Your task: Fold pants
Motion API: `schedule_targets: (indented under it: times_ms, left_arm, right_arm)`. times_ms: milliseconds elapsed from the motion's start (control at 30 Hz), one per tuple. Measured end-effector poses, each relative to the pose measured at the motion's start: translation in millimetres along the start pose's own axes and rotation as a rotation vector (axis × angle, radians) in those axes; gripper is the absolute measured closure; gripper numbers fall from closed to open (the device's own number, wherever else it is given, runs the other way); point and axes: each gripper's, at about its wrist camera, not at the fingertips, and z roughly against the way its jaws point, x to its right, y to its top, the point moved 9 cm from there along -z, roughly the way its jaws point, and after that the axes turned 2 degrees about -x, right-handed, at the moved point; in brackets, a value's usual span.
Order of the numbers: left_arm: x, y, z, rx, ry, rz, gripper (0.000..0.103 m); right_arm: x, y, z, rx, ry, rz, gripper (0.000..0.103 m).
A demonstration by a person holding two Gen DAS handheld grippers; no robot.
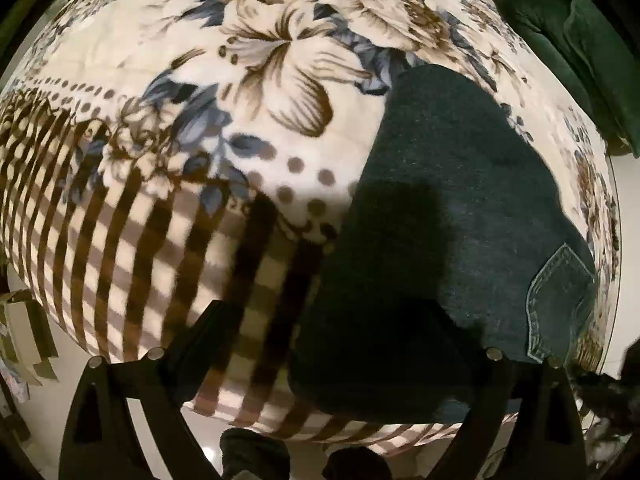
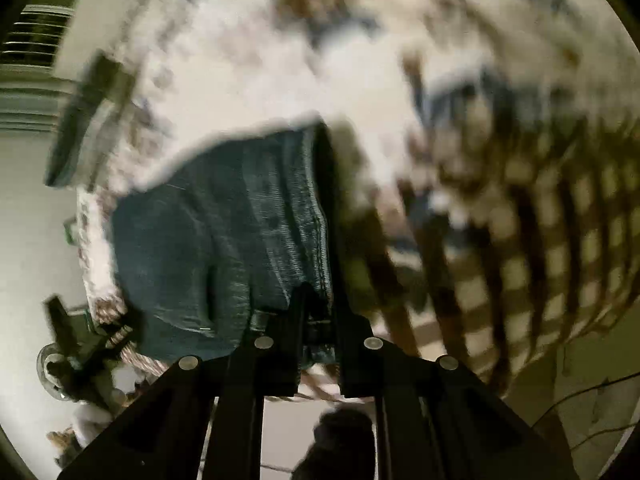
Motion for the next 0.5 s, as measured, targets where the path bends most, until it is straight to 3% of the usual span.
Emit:
schedule_targets:
  times_ms: [67,100,133,200,300,367,500]
  left_arm:
    - [0.2,0.7,1.0,-0.014,-0.028,0.020,0.006]
    - [0.4,0.9,2.8,-0.016,-0.052,0.030,0.006]
    - [0.5,0.5,4.6,-0.018,-0.082,0.037,0.006]
    - [1.6,0.2,5.9,-0.037,-0.174,0.065,0.006]
    - [4.6,5.4,2.2,-0.062,-0.309,0.119,0.006]
    - [7.0,10.8,-2.1,-0.059,-0.342,0.118,0.006]
    - [10.5,12.6,-23.1,-0.092,-0.397,0.098,0.006]
  right_arm:
    - [-4.6,3.0,9.7,0.008,0.066,-0.058,0.080]
    - [-10.6,3.6,20.9,0.032,0.105,-0.067,0.072]
    - [-12.9,3.0,28.8,0.054,0.128,-0.079,0.055]
    - [-12.8,-3.4,47.1,0.115,0.213,-0.136,0.040]
    - [-18.3,-18.2,39.3,0.092,0.334,-0.236,0.037]
    - [-28.8,-30.7,14.3,0.038,0.374,-0.250,0.036]
    - [-44.2,-46.6,-42.8,-0.049,0.342,-0.236,0.034]
